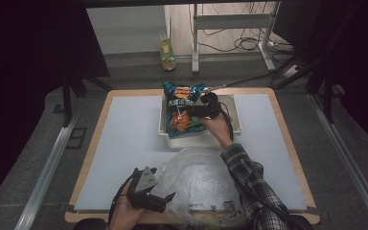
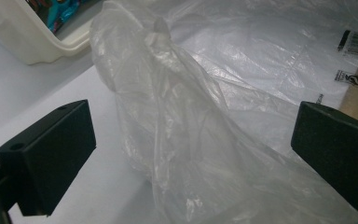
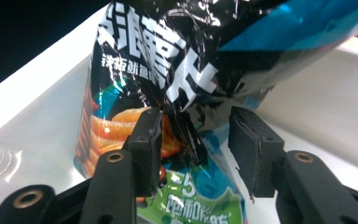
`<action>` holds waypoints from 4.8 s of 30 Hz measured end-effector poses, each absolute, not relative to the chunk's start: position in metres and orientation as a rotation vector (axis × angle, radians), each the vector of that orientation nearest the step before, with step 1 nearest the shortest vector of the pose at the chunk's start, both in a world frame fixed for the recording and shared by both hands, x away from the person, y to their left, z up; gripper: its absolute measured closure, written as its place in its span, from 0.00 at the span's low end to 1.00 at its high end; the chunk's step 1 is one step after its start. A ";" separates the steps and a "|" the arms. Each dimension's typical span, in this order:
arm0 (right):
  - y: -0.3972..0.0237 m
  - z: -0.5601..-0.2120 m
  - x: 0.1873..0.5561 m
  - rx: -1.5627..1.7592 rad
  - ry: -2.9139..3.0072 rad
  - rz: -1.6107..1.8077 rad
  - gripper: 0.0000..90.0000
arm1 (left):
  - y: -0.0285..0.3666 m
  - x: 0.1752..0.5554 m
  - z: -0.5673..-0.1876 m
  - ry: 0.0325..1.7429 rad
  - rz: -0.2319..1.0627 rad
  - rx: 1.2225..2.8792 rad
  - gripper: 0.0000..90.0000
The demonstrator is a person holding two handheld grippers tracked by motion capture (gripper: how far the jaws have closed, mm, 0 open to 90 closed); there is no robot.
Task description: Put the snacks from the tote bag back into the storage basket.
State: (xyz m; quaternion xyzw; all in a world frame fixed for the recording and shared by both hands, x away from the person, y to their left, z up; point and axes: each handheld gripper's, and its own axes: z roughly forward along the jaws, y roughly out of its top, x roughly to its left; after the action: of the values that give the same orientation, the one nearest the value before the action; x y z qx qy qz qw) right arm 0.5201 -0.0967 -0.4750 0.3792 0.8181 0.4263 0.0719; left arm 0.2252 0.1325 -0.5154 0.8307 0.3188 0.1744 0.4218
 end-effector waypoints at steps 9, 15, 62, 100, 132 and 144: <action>-0.097 -0.474 0.517 1.115 2.464 1.262 0.50 | 0.133 0.225 -0.515 0.806 0.436 2.075 0.00; -0.097 -0.472 0.515 1.106 2.470 1.261 0.45 | 0.133 0.225 -0.515 0.808 0.434 2.068 0.00; -0.106 -0.443 0.478 0.937 2.514 1.142 0.24 | 0.132 0.226 -0.517 0.804 0.435 2.079 0.00; -0.121 -0.428 0.436 0.835 2.576 1.153 0.05 | 0.133 0.227 -0.517 0.821 0.439 2.070 0.00; -0.147 -0.447 0.400 0.825 2.562 1.156 0.04 | 0.135 0.226 -0.516 0.836 0.458 2.046 0.00; -0.154 -0.454 0.384 0.809 2.596 1.133 0.04 | 0.136 0.226 -0.515 0.839 0.458 2.037 0.00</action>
State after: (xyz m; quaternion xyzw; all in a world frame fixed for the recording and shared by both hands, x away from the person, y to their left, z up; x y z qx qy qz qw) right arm 0.3840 -0.1536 -0.4537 0.2733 0.8770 0.3828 0.0980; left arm 0.2260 0.1361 -0.5154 0.8168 0.3363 0.1836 0.4313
